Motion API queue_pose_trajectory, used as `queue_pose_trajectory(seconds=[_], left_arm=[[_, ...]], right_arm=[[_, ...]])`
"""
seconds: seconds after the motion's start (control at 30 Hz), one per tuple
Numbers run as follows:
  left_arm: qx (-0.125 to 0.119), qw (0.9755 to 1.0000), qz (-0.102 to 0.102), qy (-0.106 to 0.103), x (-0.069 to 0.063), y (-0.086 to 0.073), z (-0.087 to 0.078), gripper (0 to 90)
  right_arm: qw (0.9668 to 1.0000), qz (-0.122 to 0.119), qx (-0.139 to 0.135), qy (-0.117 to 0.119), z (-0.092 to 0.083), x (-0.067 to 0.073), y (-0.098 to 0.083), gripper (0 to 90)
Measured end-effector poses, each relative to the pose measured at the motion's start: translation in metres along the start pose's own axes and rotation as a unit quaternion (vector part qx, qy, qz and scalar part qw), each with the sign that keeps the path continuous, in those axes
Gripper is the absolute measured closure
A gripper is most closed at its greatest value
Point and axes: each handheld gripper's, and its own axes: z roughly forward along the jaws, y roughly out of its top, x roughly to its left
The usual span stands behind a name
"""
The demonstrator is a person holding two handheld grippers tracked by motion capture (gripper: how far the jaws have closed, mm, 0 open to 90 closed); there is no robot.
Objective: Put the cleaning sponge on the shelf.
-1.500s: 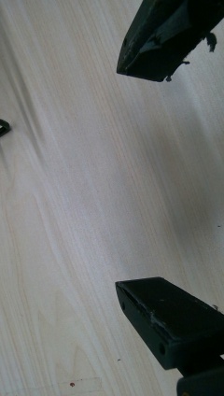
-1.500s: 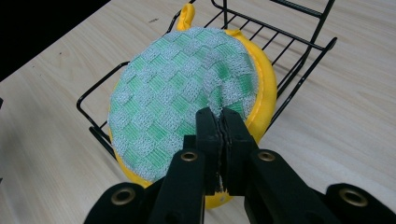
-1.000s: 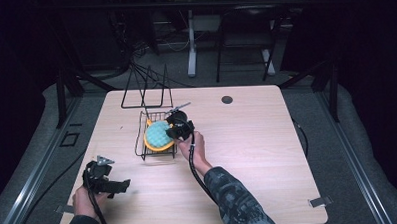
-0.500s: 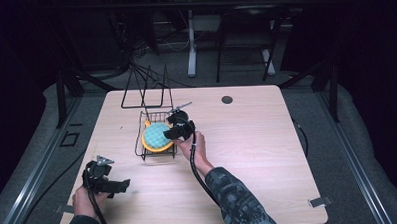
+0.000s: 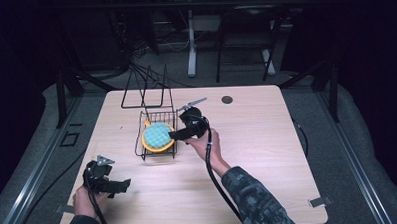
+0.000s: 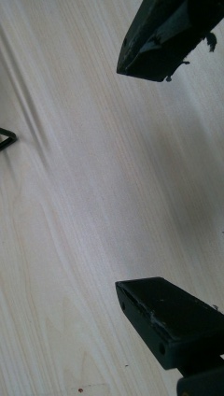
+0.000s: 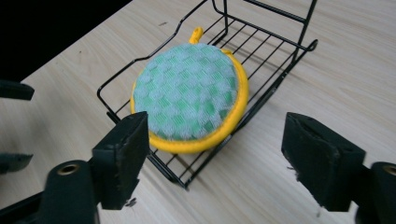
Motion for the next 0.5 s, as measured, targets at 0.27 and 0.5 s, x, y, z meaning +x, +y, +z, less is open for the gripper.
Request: queue_pose_trajectory(seconds=[0.27, 0.5], left_arm=[[-0.005, 1.0, 0.007, 0.0, -0.002, 0.001, 0.0, 0.0], [-0.006, 0.9999, 0.008, 0.001, -0.003, 0.001, 0.0, 0.0]], right_arm=[[0.9996, -0.025, -0.008, -0.005, -0.033, -0.009, -0.011, 14.6], [0.9991, -0.04, -0.009, -0.01, -0.064, -0.013, -0.018, 6.7]])
